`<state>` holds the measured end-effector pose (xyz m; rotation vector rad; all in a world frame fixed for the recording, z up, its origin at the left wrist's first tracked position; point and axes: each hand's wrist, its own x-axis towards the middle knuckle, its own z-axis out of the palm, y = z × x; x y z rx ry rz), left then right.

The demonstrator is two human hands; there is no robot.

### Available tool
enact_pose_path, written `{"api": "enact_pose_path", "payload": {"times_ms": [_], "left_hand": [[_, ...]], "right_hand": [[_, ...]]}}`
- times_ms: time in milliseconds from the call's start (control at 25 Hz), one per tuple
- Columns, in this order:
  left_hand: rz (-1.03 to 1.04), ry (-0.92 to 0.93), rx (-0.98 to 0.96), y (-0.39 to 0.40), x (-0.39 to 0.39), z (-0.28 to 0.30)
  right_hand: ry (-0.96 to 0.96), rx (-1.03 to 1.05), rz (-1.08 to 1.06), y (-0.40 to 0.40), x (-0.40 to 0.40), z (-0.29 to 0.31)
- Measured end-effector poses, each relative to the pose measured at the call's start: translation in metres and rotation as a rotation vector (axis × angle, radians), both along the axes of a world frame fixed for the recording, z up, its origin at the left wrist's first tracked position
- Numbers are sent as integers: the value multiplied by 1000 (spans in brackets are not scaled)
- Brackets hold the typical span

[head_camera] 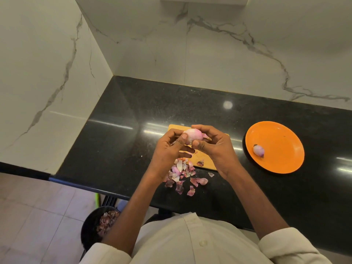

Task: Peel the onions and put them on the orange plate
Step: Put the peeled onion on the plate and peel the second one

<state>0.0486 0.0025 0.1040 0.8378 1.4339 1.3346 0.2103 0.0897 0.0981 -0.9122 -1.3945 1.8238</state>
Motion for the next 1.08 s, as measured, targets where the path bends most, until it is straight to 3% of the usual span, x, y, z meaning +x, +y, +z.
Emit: {"api": "enact_pose_path", "payload": {"times_ms": [120, 320, 480, 720, 840, 1080], "left_hand": [[-26, -4, -60, 1, -2, 0], [-9, 153, -111, 4, -2, -2], [13, 147, -118, 5, 1, -3], [121, 113, -130, 7, 5, -5], [212, 125, -145, 8, 3, -5], [121, -129, -91, 2, -3, -3]], "right_hand": [[-27, 11, 10, -1, 1, -1], [-78, 90, 55, -4, -1, -3], [-55, 88, 57, -4, 1, -4], [-20, 36, -16, -10, -7, -11], [64, -88, -55, -16, -11, -13], [70, -113, -84, -10, -11, -4]]}}
